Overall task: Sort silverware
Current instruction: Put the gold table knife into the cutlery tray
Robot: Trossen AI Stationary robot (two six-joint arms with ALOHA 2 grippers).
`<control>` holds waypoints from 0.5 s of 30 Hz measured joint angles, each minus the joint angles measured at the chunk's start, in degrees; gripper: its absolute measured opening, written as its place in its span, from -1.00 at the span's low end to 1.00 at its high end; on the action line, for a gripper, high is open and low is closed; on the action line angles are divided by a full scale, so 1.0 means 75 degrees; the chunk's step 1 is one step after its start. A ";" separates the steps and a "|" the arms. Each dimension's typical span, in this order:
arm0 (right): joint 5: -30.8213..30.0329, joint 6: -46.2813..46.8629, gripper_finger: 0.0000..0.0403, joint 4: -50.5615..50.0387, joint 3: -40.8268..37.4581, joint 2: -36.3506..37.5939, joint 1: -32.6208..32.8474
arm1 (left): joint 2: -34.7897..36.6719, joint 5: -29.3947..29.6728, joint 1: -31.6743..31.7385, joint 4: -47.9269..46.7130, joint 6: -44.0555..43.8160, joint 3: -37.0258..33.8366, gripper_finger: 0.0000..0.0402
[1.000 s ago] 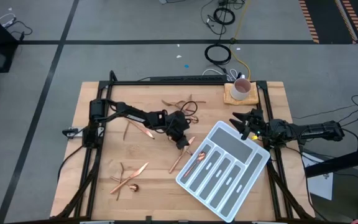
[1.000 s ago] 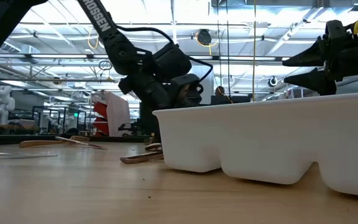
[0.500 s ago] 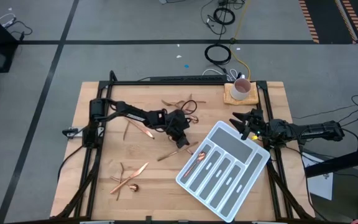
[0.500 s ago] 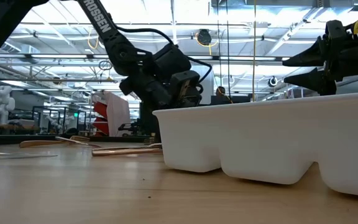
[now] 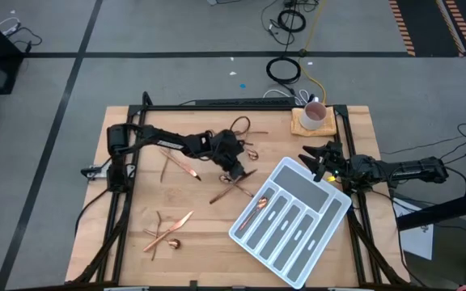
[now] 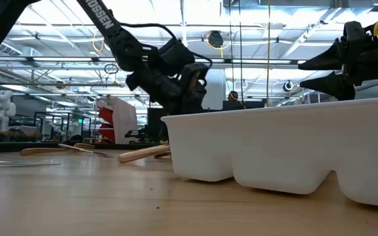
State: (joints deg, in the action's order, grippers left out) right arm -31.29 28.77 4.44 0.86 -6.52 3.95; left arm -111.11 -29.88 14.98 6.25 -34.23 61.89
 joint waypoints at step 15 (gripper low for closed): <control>0.0006 0.0058 0.23 -0.0002 0.0001 0.0000 0.0000 | 0.0833 0.0160 0.0415 -0.0316 -0.0002 0.0014 -1.00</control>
State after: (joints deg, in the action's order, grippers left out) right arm -31.24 29.21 4.43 0.86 -6.52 3.95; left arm -104.86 -28.68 18.09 3.88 -34.24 62.00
